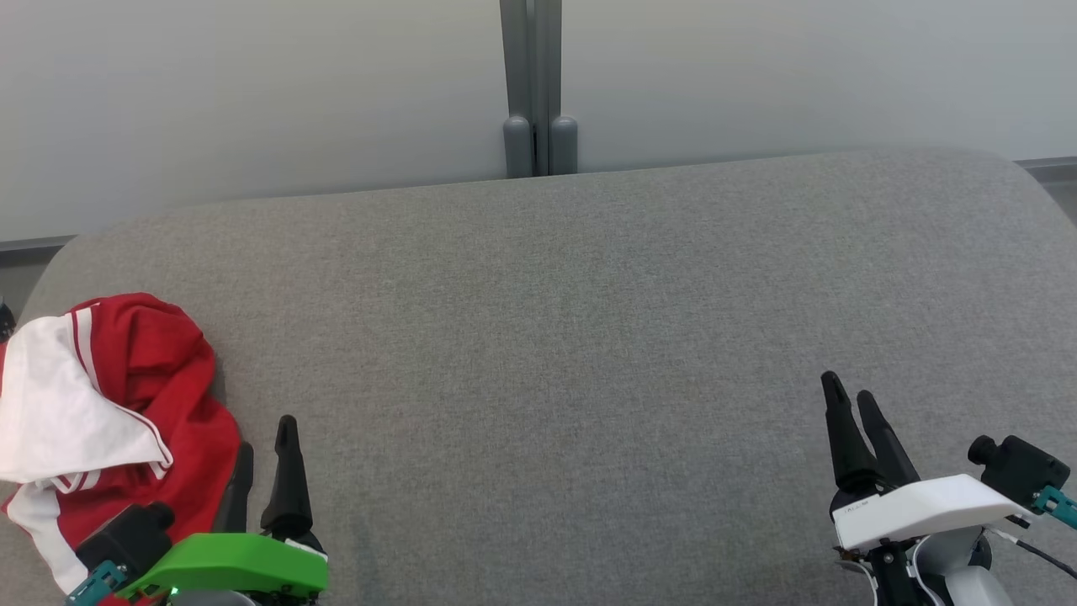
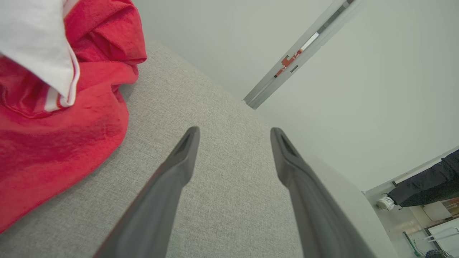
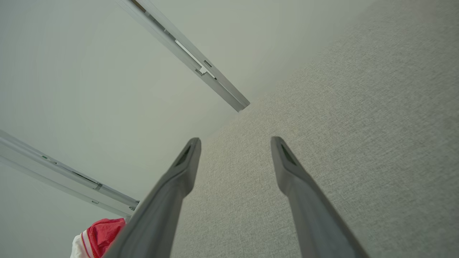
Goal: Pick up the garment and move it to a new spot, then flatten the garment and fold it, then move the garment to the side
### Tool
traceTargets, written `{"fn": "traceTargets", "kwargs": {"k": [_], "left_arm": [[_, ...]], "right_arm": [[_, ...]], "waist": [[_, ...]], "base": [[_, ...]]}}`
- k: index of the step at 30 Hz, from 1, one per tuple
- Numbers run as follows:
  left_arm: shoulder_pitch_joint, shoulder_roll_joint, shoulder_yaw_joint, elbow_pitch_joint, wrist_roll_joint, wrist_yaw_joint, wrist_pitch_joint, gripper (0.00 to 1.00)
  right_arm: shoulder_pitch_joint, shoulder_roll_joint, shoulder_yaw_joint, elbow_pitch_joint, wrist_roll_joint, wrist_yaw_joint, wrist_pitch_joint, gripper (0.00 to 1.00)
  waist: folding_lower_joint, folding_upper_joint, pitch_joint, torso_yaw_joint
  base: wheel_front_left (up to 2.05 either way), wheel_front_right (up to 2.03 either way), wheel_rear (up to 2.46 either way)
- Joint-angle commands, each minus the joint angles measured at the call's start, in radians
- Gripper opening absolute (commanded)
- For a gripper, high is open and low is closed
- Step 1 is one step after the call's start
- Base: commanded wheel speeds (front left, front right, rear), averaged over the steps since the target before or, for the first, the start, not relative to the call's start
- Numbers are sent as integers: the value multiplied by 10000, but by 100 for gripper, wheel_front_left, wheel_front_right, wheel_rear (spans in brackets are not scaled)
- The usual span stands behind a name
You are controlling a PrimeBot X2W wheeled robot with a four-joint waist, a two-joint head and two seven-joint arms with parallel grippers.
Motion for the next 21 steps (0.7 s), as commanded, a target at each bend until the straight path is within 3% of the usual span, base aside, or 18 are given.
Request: {"fn": "traceTargets", "kwargs": {"k": [1, 21], "left_arm": [[14, 122, -34, -184, 414, 43, -97, 100], [393, 241, -588, -608, 2845, 418, -662, 100]], "right_arm": [[-8, -8, 33, -209, -400, 24, -114, 100], [327, 57, 355, -533, -2755, 27, -603, 100]], "waist": [[0, 0, -8, 1], [0, 0, -162, -8]], "base": [[0, 0, 0], [0, 0, 0]]}}
